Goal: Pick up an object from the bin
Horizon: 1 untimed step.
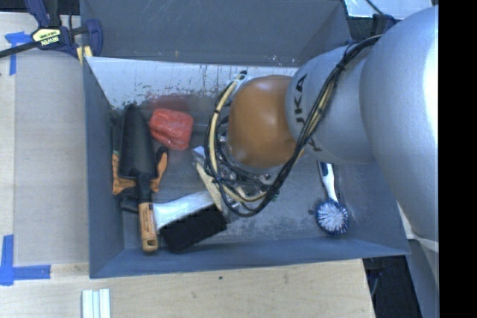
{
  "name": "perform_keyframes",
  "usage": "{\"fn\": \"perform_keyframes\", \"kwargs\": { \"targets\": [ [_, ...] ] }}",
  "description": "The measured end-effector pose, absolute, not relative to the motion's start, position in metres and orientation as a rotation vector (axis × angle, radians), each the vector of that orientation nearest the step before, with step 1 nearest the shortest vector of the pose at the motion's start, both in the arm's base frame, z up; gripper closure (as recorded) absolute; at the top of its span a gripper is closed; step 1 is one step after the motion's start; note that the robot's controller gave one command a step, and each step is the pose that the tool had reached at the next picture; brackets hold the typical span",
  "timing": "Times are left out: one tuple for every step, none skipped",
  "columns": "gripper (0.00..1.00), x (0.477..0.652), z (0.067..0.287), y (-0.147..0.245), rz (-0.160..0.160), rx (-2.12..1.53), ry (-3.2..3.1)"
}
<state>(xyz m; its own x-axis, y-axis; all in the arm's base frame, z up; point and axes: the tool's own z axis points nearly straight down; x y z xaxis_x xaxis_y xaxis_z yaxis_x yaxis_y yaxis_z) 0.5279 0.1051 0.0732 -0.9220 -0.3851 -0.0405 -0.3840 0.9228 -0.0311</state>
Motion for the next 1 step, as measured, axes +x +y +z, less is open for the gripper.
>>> {"fn": "perform_keyframes", "kwargs": {
  "targets": [
    [1.00,0.5123,0.0728,0.1153,-0.058,-0.467,3.058]
  ]
}}
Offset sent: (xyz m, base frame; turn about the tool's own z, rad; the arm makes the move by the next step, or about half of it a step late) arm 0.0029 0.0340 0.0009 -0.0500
